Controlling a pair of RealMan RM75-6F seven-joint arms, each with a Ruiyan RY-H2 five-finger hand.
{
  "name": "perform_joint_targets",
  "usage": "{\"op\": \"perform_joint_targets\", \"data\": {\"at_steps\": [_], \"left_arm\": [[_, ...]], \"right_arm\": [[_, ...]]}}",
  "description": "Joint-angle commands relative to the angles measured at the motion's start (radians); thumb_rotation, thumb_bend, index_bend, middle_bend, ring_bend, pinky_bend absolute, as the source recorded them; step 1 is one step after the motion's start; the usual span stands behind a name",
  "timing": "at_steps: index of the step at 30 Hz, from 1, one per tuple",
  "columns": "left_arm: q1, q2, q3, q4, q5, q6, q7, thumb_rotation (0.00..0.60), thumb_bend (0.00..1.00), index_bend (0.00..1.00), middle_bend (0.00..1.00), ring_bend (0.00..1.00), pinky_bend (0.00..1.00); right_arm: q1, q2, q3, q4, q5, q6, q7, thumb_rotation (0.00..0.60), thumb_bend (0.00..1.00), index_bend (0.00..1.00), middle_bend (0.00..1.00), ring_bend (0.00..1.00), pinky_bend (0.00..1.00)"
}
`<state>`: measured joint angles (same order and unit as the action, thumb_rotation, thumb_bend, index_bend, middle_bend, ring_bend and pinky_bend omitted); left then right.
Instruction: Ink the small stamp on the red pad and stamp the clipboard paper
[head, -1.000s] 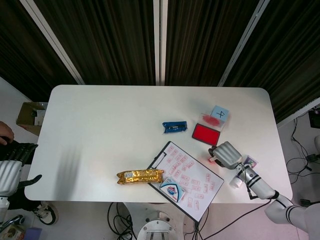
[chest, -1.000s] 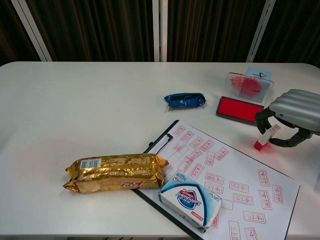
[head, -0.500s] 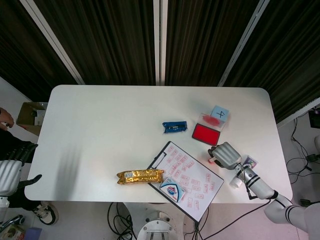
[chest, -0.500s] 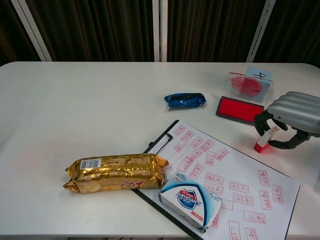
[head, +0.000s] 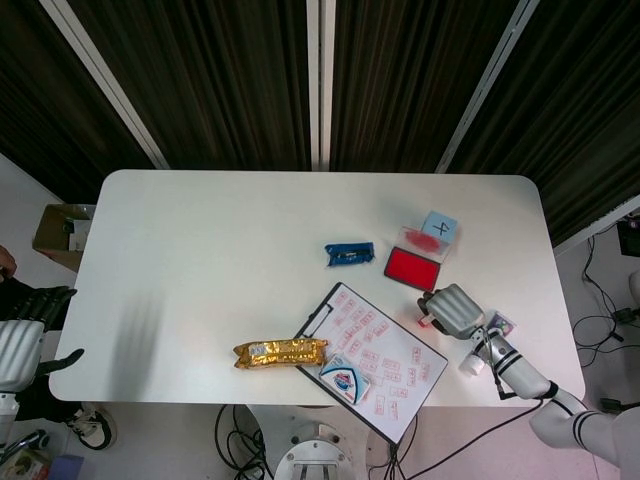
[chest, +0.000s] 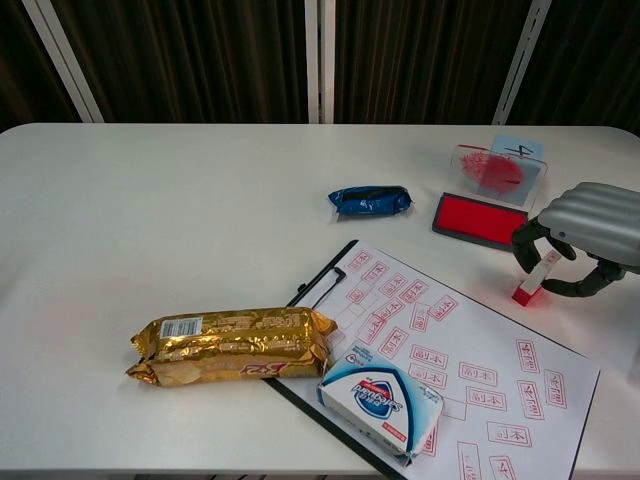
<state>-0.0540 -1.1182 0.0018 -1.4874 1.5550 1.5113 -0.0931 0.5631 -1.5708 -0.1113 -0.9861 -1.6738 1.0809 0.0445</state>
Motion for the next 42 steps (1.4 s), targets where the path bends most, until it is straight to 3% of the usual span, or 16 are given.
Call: {"op": "perform_joint_targets", "data": {"at_steps": [1, 14, 19, 28, 33, 35, 36, 40, 42], "left_arm": [[0.000, 0.000, 0.000, 0.000, 0.000, 0.000, 0.000, 0.600, 0.00, 0.19, 0.17, 0.16, 0.25], [0.002, -0.001, 0.000, 0.003, 0.000, 0.005, -0.002, 0.600, 0.00, 0.19, 0.17, 0.16, 0.25], [0.003, -0.001, 0.000, 0.003, 0.001, 0.005, -0.001, 0.600, 0.00, 0.19, 0.17, 0.16, 0.25], [0.004, 0.002, 0.001, -0.001, 0.001, 0.006, 0.002, 0.600, 0.00, 0.19, 0.17, 0.16, 0.25], [0.005, 0.005, 0.000, -0.004, 0.000, 0.010, 0.002, 0.600, 0.00, 0.19, 0.17, 0.16, 0.25], [0.007, 0.007, -0.001, -0.005, 0.000, 0.014, 0.003, 0.600, 0.00, 0.19, 0.17, 0.16, 0.25], [0.008, 0.008, -0.002, -0.006, 0.000, 0.017, 0.003, 0.600, 0.00, 0.19, 0.17, 0.16, 0.25], [0.011, 0.009, -0.004, -0.009, 0.001, 0.027, 0.003, 0.600, 0.00, 0.19, 0.17, 0.16, 0.25], [0.011, 0.011, -0.005, -0.012, 0.002, 0.028, 0.004, 0.600, 0.00, 0.19, 0.17, 0.16, 0.25]], "right_arm": [[0.000, 0.001, 0.001, -0.002, 0.001, -0.002, -0.002, 0.600, 0.27, 0.54, 0.45, 0.59, 0.91], [-0.004, 0.012, 0.005, -0.022, 0.007, -0.007, -0.017, 0.600, 0.26, 0.44, 0.35, 0.59, 0.90], [-0.005, 0.016, 0.005, -0.028, 0.008, -0.010, -0.026, 0.600, 0.25, 0.35, 0.32, 0.59, 0.90], [-0.005, 0.051, 0.000, -0.066, 0.000, -0.008, -0.057, 0.600, 0.20, 0.04, 0.18, 0.58, 0.89], [-0.029, 0.149, 0.002, -0.181, -0.011, 0.059, -0.127, 0.600, 0.12, 0.00, 0.09, 0.54, 0.86], [-0.059, 0.204, 0.013, -0.244, -0.010, 0.125, -0.172, 0.600, 0.10, 0.00, 0.07, 0.45, 0.80], [-0.077, 0.229, 0.020, -0.276, -0.002, 0.157, -0.194, 0.600, 0.09, 0.00, 0.06, 0.37, 0.70], [-0.187, 0.326, 0.058, -0.437, 0.080, 0.304, -0.247, 0.600, 0.11, 0.00, 0.00, 0.02, 0.11], [-0.260, 0.358, 0.078, -0.494, 0.129, 0.402, -0.236, 0.600, 0.13, 0.00, 0.00, 0.00, 0.02]]}}
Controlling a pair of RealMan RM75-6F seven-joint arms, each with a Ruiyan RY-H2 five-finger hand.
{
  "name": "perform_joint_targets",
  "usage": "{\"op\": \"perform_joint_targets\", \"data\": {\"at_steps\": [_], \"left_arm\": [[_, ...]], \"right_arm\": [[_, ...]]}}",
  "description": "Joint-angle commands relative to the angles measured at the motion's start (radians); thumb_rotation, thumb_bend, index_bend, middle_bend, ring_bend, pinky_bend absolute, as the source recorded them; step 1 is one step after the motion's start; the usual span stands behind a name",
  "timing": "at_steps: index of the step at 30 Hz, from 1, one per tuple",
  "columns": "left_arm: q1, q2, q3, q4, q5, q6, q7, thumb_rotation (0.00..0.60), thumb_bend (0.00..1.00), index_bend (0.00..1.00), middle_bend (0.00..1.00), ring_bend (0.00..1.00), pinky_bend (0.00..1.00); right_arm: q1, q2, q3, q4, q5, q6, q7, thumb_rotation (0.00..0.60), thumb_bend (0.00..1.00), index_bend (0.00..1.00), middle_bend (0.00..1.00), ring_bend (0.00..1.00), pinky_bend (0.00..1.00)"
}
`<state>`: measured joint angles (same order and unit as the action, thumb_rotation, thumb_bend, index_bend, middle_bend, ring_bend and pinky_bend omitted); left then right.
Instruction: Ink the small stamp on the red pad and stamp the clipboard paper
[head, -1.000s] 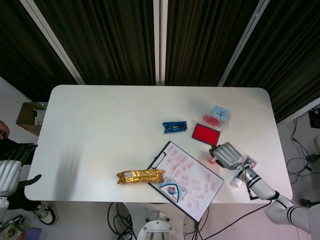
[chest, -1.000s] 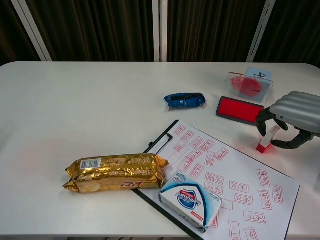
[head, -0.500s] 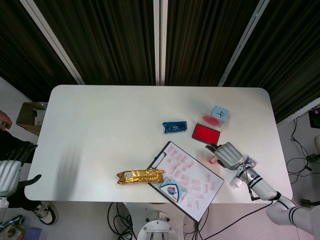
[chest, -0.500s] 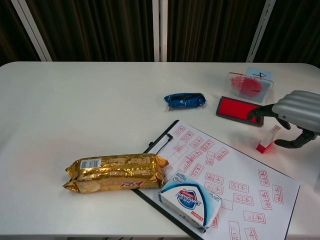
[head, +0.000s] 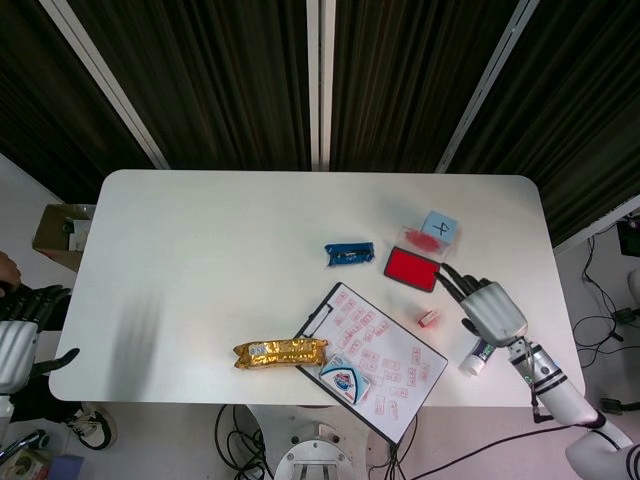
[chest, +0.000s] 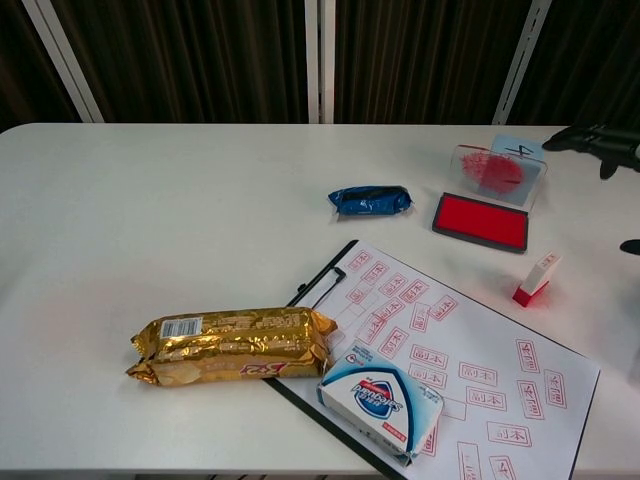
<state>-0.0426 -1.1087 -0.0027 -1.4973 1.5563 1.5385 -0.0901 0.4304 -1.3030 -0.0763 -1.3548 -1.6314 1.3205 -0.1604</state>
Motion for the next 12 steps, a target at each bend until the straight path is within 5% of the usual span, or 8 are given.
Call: {"op": "perform_joint_targets", "data": {"at_steps": [1, 6, 12], "left_arm": [[0.000, 0.003, -0.001, -0.003, 0.000, 0.001, 0.003, 0.600, 0.00, 0.19, 0.17, 0.16, 0.25], [-0.010, 0.013, -0.010, -0.016, -0.001, -0.006, 0.011, 0.600, 0.00, 0.19, 0.17, 0.16, 0.25], [-0.022, 0.012, -0.015, -0.021, -0.002, -0.017, 0.014, 0.600, 0.00, 0.19, 0.17, 0.16, 0.25]], "right_arm": [[-0.157, 0.100, 0.050, -0.140, 0.107, 0.198, -0.025, 0.600, 0.14, 0.00, 0.00, 0.00, 0.00], [-0.262, 0.155, 0.061, -0.175, 0.199, 0.267, 0.012, 0.600, 0.29, 0.00, 0.00, 0.00, 0.00], [-0.293, 0.138, 0.065, -0.151, 0.210, 0.249, 0.053, 0.600, 0.29, 0.00, 0.00, 0.00, 0.00]]}}
